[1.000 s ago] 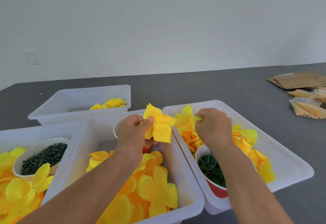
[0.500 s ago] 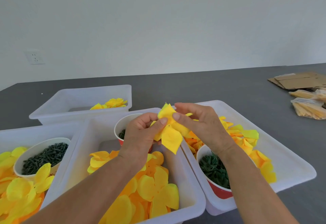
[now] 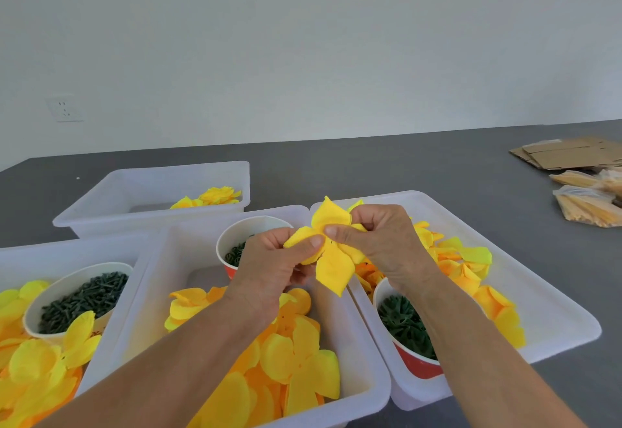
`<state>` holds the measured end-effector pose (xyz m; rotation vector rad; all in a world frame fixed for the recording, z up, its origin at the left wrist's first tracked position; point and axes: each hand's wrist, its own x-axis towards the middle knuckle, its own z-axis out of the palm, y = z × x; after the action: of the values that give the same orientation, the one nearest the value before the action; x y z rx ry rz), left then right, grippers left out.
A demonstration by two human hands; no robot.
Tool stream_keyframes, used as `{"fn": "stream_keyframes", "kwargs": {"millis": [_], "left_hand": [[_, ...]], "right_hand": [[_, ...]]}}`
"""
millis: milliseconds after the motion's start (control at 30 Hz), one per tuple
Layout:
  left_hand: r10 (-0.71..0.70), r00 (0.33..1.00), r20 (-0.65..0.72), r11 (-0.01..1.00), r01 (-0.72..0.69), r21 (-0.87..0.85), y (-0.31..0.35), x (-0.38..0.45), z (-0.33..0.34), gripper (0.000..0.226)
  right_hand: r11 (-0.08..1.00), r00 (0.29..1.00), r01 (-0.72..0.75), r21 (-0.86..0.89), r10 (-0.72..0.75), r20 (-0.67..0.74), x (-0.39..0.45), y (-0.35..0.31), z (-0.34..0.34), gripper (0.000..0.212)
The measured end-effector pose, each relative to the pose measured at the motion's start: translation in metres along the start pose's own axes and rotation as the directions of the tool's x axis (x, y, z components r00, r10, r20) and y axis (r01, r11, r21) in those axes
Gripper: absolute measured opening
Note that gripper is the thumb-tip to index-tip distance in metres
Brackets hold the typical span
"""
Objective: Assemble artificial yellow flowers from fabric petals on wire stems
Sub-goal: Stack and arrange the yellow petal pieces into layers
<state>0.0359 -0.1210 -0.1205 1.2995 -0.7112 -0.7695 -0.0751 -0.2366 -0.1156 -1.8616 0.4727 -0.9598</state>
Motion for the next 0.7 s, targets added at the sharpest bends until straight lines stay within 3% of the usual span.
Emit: {"fn": "stream_keyframes", "kwargs": {"millis": [267, 433, 533, 600, 700], "left_hand": [[0.142, 0.982, -0.128, 0.980, -0.121, 0.156, 0.0014, -0.0028, 0.0049, 0.025], [0.130, 0.986, -0.101, 0.990, -0.135, -0.042, 0.0040, -0.0034, 0.0076, 0.016], [0.199, 0.976, -0.085, 0.980, -0.200, -0.001, 0.0029, -0.0037, 0.0040, 0.021], [0.314, 0.942, -0.116, 0.943, -0.296, 0.150, 0.0004, -0.0027, 0.0034, 0.025], [0.532, 0.835, -0.140, 0.793, -0.433, 0.428, -0.0001, 0.0003, 0.0037, 0.023]], "right_hand": [[0.994, 0.999, -0.021, 0.103, 0.016, 0.051, -0.0027, -0.0022, 0.0077, 0.028], [0.974, 0.988, -0.116, 0.192, 0.132, -0.074, -0.0012, -0.0015, 0.0025, 0.011], [0.991, 0.981, -0.124, 0.057, 0.131, -0.146, -0.0006, -0.0005, 0.0036, 0.018], [0.983, 0.966, -0.139, -0.120, 0.109, -0.233, -0.0002, 0.0014, 0.0057, 0.025], [0.940, 0.953, -0.142, -0.309, 0.046, -0.299, -0.0023, -0.0024, 0.0069, 0.031]]}}
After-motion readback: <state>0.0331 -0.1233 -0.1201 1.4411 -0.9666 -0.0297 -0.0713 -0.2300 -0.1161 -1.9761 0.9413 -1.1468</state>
